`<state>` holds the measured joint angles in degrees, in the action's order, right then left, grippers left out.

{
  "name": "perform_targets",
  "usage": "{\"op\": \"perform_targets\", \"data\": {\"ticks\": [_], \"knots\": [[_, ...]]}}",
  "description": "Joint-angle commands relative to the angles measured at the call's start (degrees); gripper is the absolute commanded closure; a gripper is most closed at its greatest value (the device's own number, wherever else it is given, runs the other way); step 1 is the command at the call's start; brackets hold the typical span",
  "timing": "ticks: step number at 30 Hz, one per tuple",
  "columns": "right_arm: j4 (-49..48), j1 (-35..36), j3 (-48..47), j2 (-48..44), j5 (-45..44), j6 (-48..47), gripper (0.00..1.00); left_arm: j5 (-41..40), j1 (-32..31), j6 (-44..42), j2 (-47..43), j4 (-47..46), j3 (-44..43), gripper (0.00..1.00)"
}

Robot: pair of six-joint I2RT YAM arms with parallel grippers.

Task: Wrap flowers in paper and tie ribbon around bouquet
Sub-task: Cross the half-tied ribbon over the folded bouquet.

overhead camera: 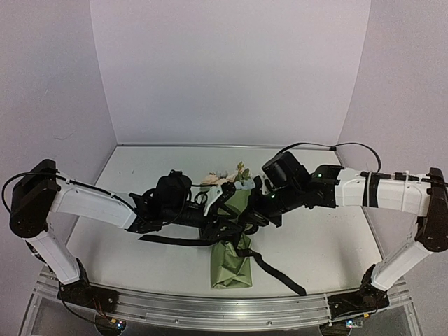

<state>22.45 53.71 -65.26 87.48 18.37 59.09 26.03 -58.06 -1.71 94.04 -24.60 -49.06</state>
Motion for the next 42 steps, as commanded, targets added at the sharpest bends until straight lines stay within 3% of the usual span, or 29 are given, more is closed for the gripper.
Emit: {"op": "perform_targets", "data": {"ticks": [1, 8, 15, 27, 37, 42], "knots": [[0.9, 0.4, -3.3, 0.9, 0.0, 0.9, 1.00, 1.6, 0.0, -0.8, 0.3, -0.8, -3.2, 0.48], [0.9, 0.6, -3.1, 0.4, -1.2, 1.2, 1.00, 2.0, 0.0, 0.7, 3.8, 0.6, -6.1, 0.47], [0.7, 0.7, -1.4, -1.8, -4.0, 1.3, 1.00, -1.0, 0.1, 5.8, 3.5, -5.3, -3.0, 0.47], [-1.9, 1.0, 0.2, -2.9, -5.6, 2.3, 1.00, -0.9, 0.1, 8.0, 5.3, -6.8, -3.0, 0.55], [-2.4, 1.3, 0.3, -2.9, -6.4, 1.8, 1.00, -2.0, 0.1, 8.1, 7.2, -4.3, -5.4, 0.77], [-2.4, 1.4, 0.0, -2.3, -5.4, 1.4, 1.00, -4.2, 0.1, 8.5, 6.8, -5.8, -4.9, 0.99]]}}
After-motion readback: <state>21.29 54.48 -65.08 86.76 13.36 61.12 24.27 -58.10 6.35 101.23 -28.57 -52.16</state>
